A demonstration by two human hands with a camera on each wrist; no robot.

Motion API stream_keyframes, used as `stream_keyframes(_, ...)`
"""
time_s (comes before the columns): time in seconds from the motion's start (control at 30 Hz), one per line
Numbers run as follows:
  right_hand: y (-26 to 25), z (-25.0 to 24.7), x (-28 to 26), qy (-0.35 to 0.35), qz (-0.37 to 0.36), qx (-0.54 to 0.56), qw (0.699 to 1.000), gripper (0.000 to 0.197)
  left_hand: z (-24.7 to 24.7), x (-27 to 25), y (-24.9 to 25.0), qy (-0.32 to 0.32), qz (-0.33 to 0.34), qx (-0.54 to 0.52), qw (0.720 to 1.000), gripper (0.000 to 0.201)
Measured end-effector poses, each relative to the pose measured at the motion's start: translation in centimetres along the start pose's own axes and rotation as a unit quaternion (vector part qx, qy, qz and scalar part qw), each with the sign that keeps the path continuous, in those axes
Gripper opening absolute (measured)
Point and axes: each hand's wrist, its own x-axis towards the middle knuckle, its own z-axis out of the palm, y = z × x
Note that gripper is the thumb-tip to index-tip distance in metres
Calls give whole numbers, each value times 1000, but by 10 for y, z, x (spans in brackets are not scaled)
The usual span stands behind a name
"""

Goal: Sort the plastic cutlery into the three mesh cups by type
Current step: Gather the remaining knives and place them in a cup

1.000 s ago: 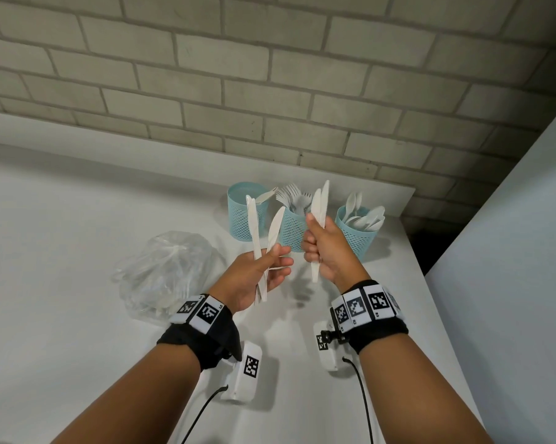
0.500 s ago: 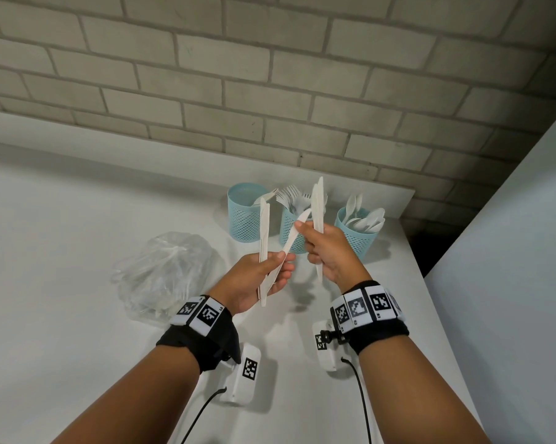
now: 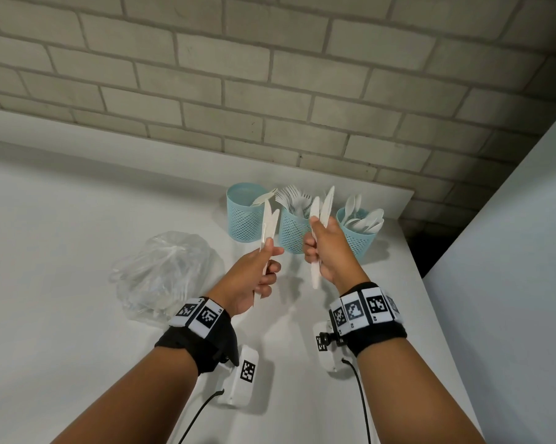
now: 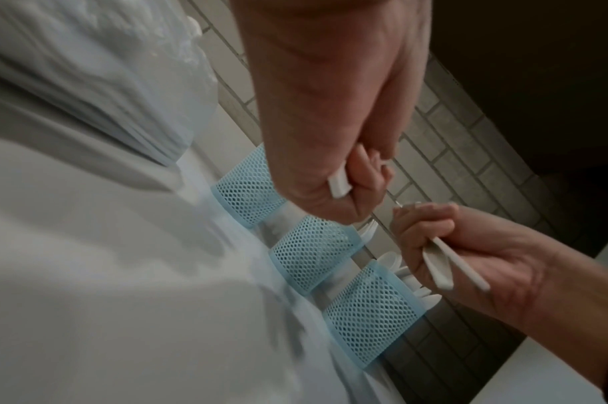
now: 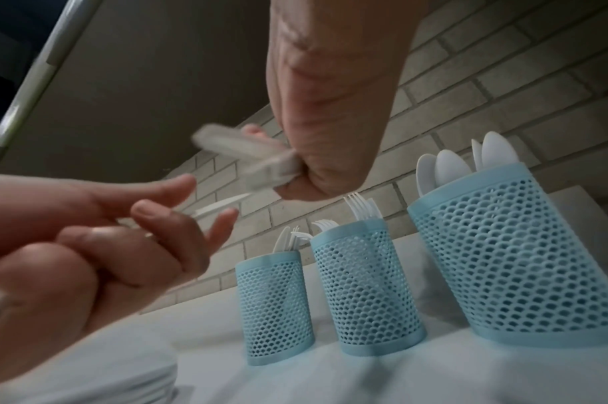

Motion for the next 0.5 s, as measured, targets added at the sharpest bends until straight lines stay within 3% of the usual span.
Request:
stream_keyframes(0.1, 4, 0, -1, -25, -17, -34, 999, 5, 0, -2, 2, -18, -23, -75, 997, 25)
stream_keyframes(0.33, 9, 4, -8, -85, -8, -89, 992, 9, 0, -4, 1, -41, 34, -21, 998, 21)
stream_keyframes(0.5, 6, 4, -6, -40, -4, -72, 997, 15, 0, -5, 0, -15, 38, -11, 999, 23)
